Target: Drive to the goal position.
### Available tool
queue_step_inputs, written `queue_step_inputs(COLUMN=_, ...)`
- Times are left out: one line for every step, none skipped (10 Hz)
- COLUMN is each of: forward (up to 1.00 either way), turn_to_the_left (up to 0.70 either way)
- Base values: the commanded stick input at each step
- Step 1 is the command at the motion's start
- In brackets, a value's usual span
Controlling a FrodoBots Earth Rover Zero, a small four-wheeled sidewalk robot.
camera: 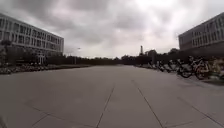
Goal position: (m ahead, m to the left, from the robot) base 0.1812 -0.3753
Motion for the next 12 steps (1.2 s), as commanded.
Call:
queue_step_inputs(forward=0.05, turn_to_the_left=0.0)
queue_step_inputs(forward=0.05, turn_to_the_left=0.0)
queue_step_inputs(forward=0.05, turn_to_the_left=0.0)
queue_step_inputs(forward=0.05, turn_to_the_left=0.0)
queue_step_inputs(forward=0.05, turn_to_the_left=0.0)
queue_step_inputs(forward=0.05, turn_to_the_left=0.0)
queue_step_inputs(forward=0.05, turn_to_the_left=0.0)
queue_step_inputs(forward=0.05, turn_to_the_left=0.0)
queue_step_inputs(forward=0.05, turn_to_the_left=0.0)
queue_step_inputs(forward=0.05, turn_to_the_left=0.0)
queue_step_inputs(forward=0.05, turn_to_the_left=0.0)
queue_step_inputs(forward=0.05, turn_to_the_left=0.0)
